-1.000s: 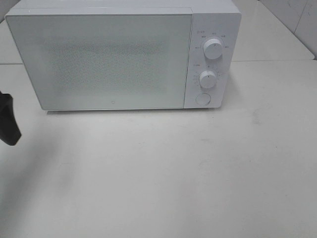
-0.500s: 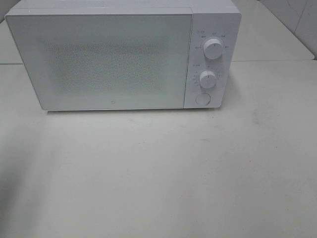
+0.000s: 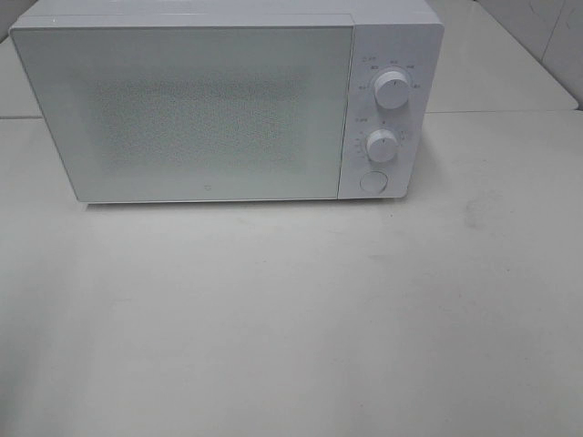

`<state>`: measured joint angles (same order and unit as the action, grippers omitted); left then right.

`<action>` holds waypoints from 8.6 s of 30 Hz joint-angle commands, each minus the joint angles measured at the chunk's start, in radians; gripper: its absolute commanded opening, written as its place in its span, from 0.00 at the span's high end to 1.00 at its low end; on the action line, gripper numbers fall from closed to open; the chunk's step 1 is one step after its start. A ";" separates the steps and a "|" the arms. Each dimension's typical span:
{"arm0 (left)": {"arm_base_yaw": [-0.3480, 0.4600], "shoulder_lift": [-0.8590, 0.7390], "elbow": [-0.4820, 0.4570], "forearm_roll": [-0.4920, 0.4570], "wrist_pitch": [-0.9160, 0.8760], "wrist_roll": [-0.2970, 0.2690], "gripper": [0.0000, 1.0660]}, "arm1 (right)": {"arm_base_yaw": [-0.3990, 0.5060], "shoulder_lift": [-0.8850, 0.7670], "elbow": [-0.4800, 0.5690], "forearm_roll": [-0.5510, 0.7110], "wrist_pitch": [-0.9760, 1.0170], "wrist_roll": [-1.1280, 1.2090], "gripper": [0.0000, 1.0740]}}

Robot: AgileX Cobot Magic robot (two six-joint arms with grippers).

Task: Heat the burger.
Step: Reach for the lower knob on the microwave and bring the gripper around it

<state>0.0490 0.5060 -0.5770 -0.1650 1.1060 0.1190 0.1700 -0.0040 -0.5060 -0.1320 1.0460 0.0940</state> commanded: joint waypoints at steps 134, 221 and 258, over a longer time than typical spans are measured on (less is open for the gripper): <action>0.004 -0.534 0.079 0.005 -0.067 0.002 0.01 | 0.072 1.271 -0.042 0.148 -1.433 -0.154 0.29; 0.004 -0.533 0.079 0.005 -0.067 0.002 0.01 | 0.433 2.079 -0.276 0.792 -2.327 -0.345 0.29; 0.004 -0.533 0.079 0.005 -0.067 0.002 0.01 | 0.418 2.088 -0.280 0.767 -2.291 -0.346 1.00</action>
<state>0.0490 -0.0040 -0.5010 -0.1540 1.0470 0.1210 0.5930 2.0830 -0.7740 0.6450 -1.2000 -0.2570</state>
